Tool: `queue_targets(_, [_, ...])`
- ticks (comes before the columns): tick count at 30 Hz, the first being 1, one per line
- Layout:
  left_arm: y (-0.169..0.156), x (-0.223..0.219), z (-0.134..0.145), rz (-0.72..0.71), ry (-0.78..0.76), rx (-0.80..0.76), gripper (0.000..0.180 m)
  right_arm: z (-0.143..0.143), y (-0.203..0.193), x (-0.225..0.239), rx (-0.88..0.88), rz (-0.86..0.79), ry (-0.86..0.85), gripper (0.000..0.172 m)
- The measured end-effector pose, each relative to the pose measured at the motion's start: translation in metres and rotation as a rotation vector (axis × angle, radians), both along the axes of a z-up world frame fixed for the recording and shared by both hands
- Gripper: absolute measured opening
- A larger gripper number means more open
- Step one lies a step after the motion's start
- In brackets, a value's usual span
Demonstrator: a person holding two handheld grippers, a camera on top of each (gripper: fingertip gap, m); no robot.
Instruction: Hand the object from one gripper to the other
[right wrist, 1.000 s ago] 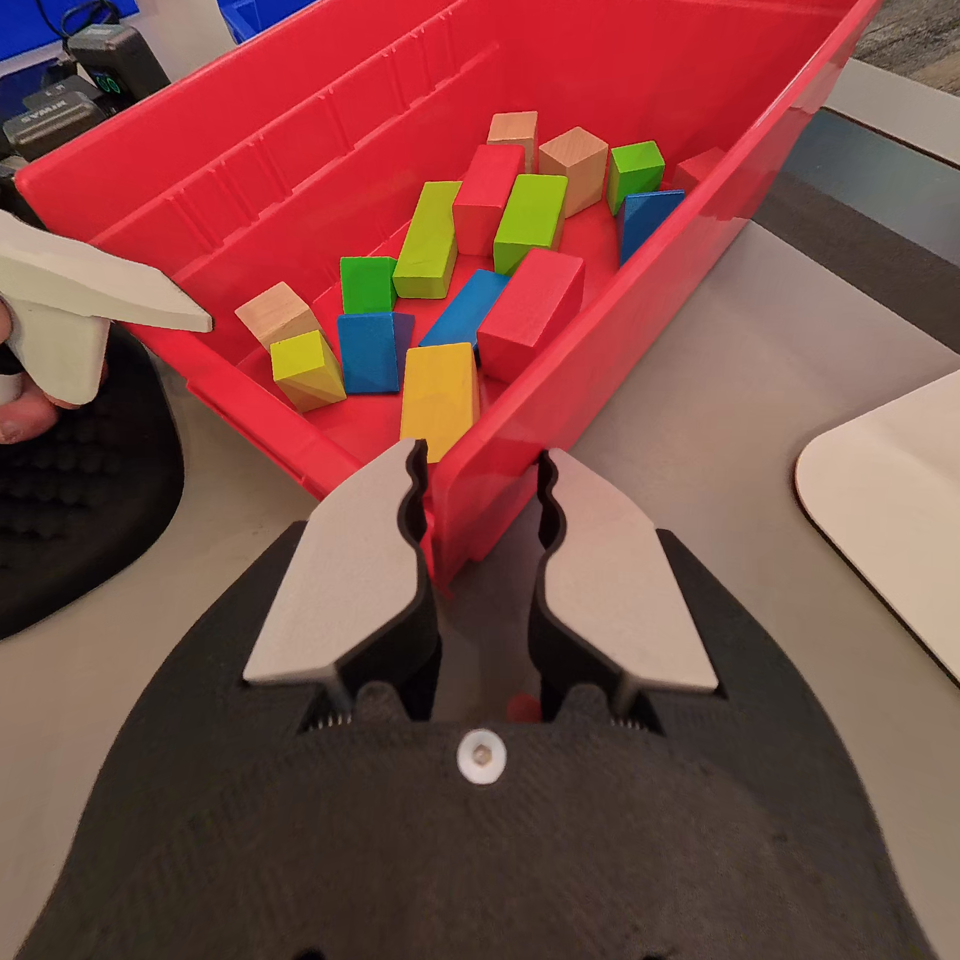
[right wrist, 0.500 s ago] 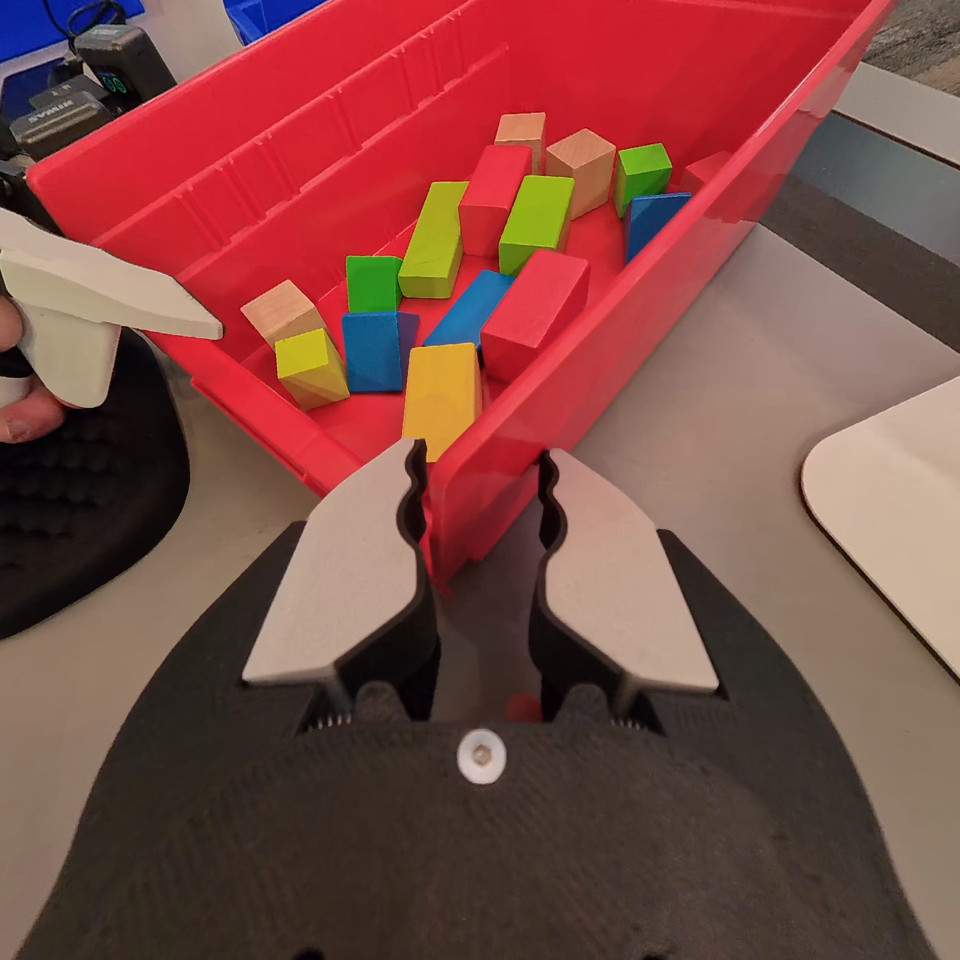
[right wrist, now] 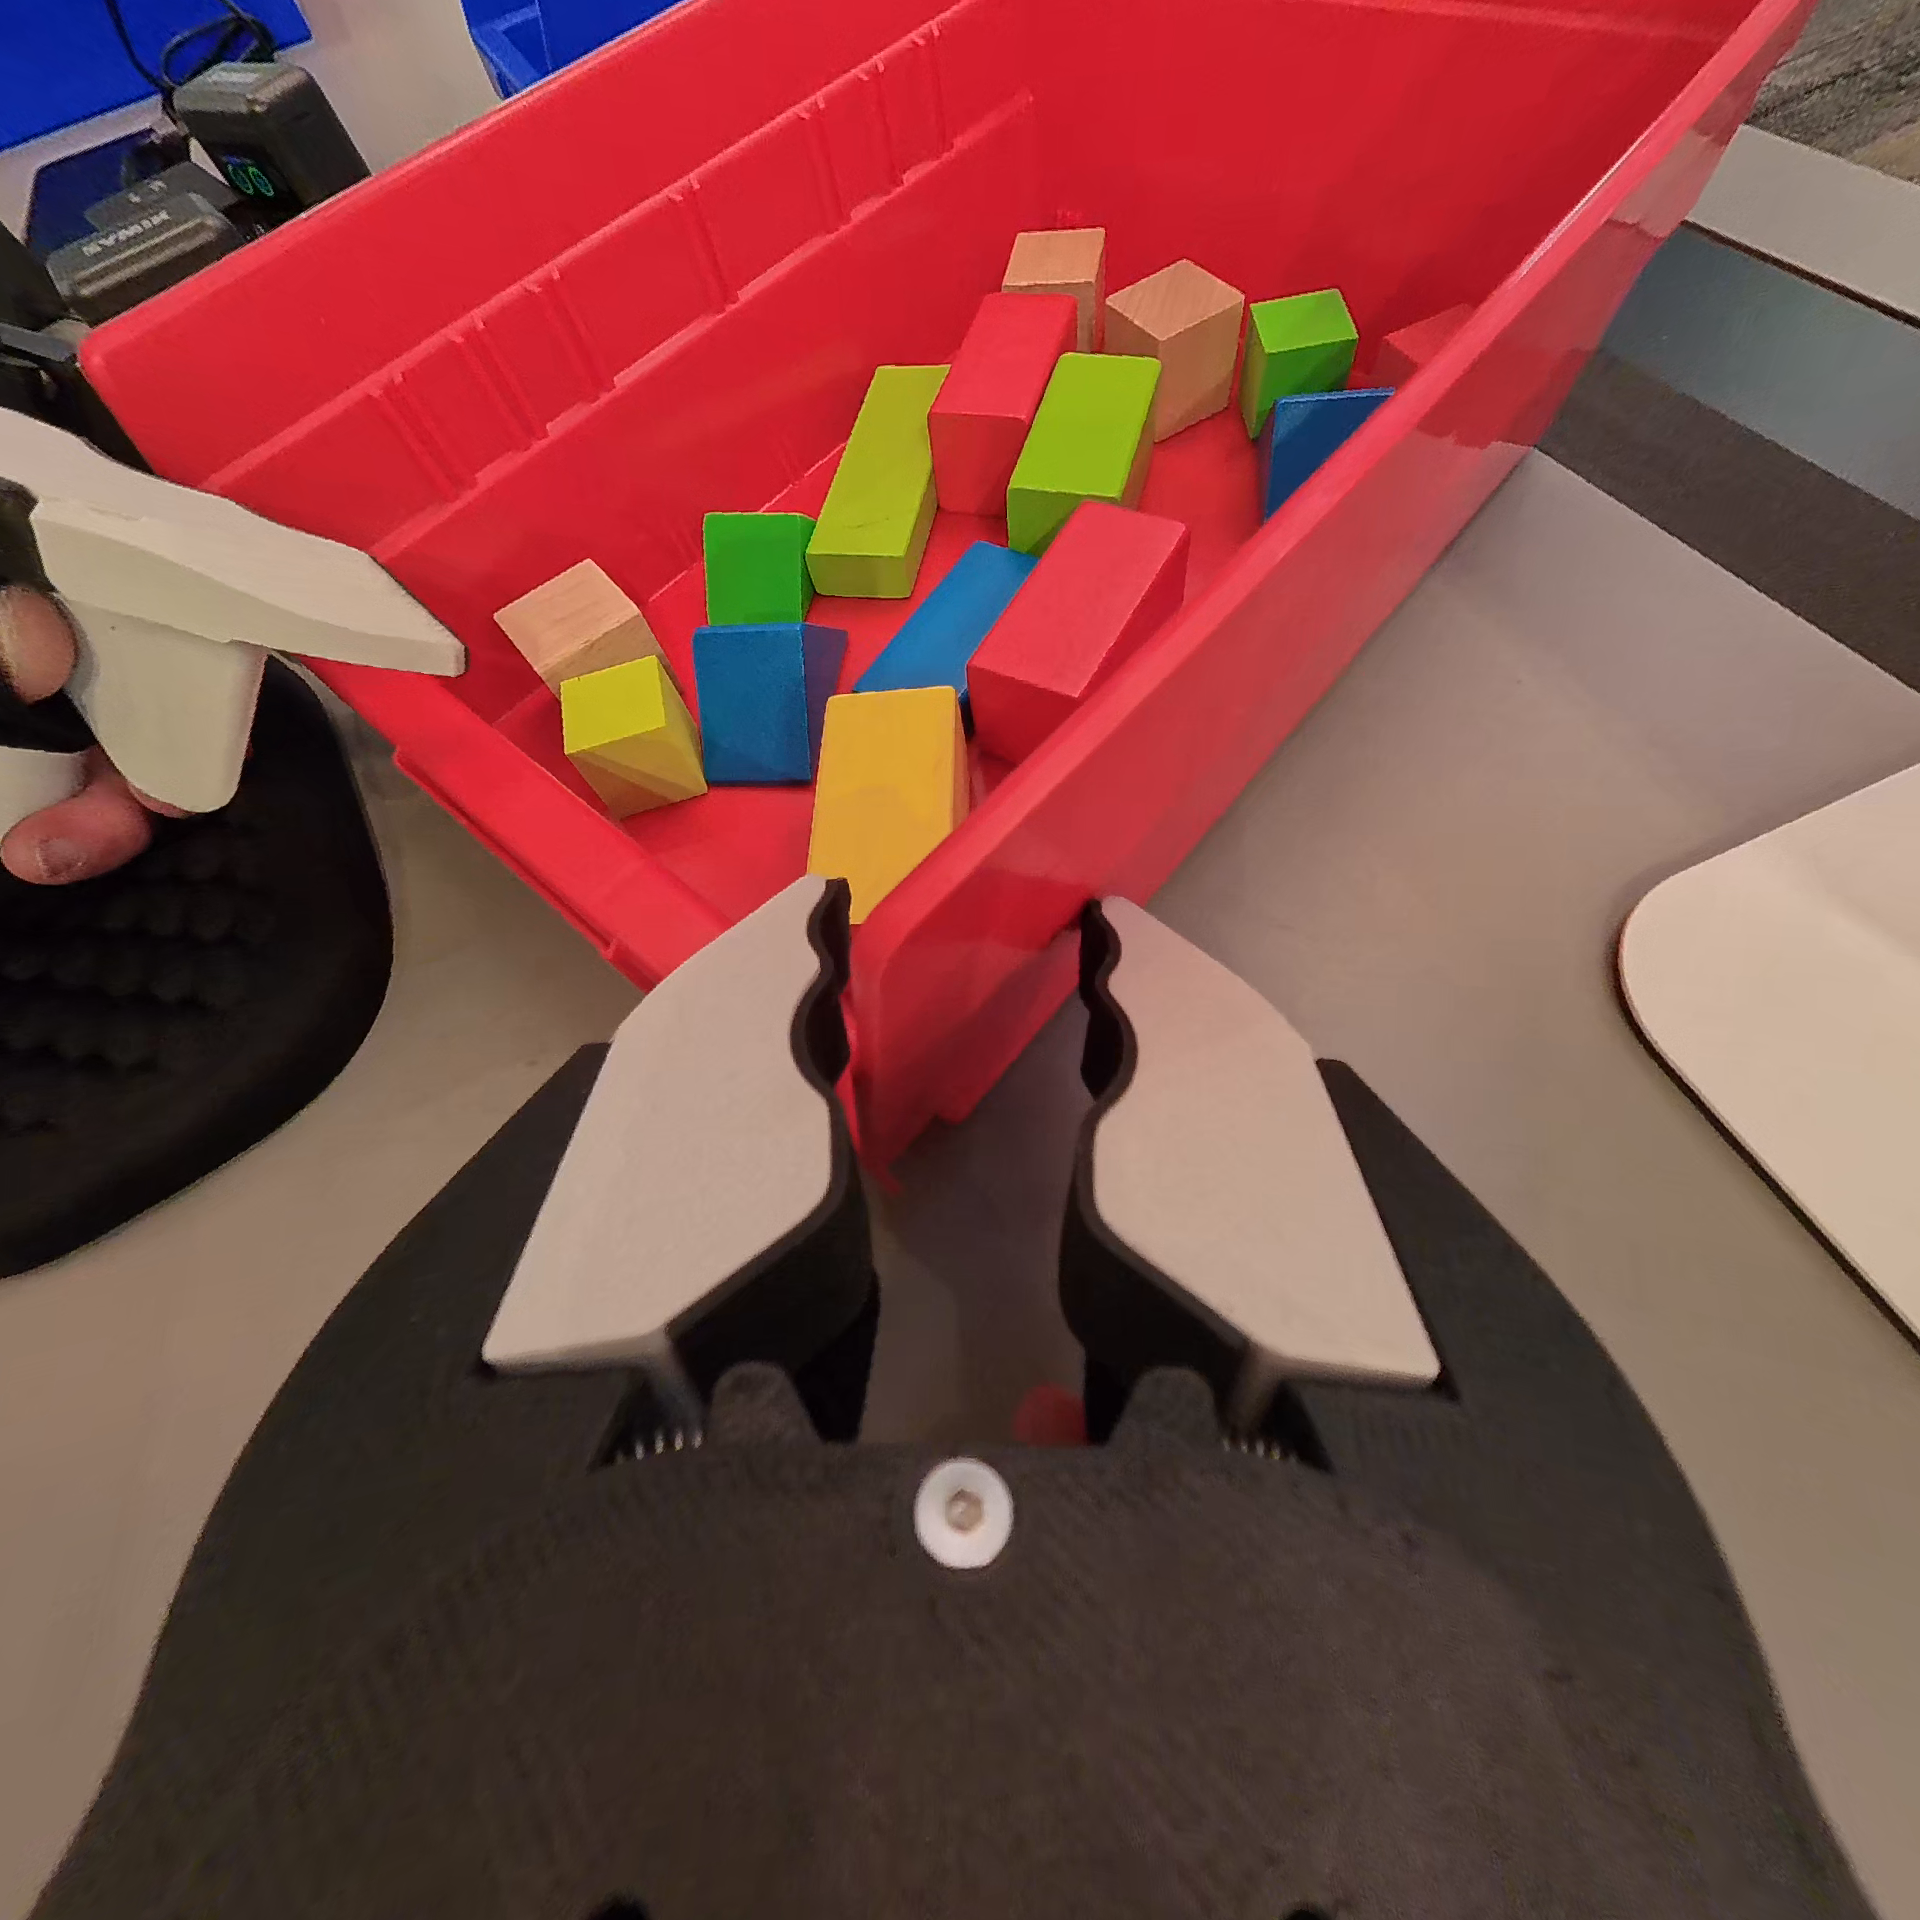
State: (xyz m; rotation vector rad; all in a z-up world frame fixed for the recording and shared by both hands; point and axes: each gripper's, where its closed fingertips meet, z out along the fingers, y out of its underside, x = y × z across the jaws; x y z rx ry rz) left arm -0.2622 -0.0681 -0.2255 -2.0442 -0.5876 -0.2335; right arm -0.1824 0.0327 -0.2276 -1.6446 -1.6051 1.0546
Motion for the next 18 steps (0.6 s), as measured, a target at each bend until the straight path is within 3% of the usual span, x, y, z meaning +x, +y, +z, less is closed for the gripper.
queue_targets(18, [-0.0009,-0.0031,-0.0012,0.022,-0.01,-0.001,0.083,-0.0001,0.0004,0.0002,-0.003,0.0,0.005,0.041])
